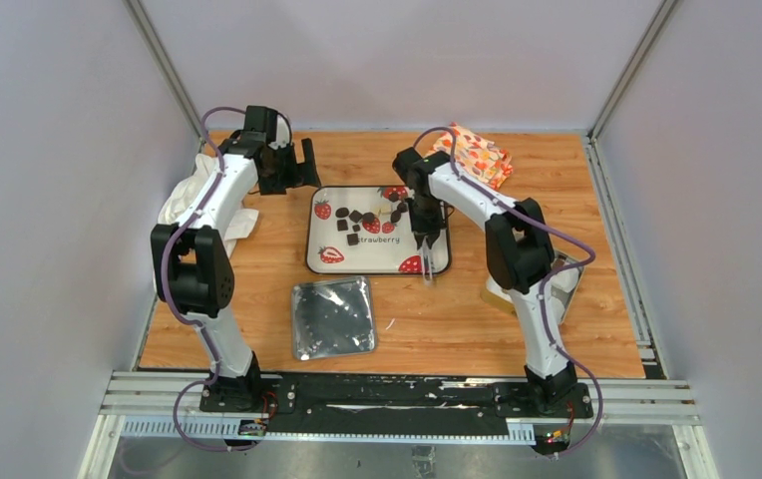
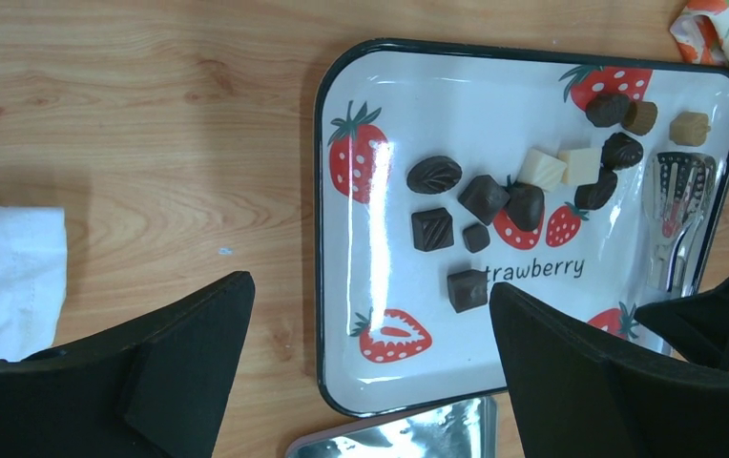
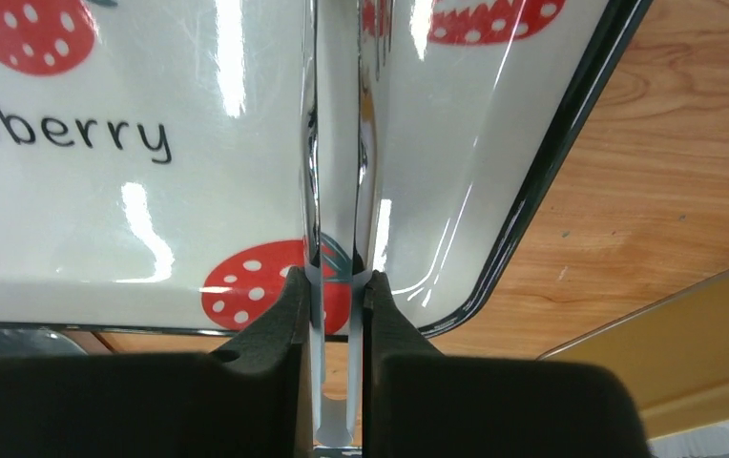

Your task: Pack the chocolate

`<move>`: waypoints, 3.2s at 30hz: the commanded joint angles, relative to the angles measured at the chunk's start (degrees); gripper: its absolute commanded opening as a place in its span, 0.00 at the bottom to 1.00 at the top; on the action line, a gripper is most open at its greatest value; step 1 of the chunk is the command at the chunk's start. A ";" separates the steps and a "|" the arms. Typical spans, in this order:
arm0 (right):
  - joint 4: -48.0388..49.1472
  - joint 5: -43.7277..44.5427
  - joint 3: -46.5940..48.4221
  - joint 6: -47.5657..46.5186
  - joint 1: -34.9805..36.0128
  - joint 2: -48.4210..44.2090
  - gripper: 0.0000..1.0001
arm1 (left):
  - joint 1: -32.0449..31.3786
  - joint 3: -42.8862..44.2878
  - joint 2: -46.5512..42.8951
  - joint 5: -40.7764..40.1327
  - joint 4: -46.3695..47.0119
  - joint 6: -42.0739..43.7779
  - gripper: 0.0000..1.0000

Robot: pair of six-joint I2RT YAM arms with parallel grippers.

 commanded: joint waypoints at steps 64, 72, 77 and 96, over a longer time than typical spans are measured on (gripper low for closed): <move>-10.48 -4.40 -66.53 23.95 -27.96 -70.59 0.35 | 0.45 5.81 8.50 4.96 0.07 -0.51 1.00; -9.20 -3.95 -65.97 23.50 -28.43 -69.60 0.40 | 0.43 6.04 8.59 4.78 -0.03 -0.62 1.00; -8.39 -3.87 -66.20 23.77 -28.56 -70.06 0.42 | 0.44 5.64 8.21 3.88 -0.24 -0.37 1.00; 3.92 -8.22 -57.29 17.35 -23.10 -74.36 0.00 | 0.44 5.63 5.05 4.84 -0.39 -0.72 1.00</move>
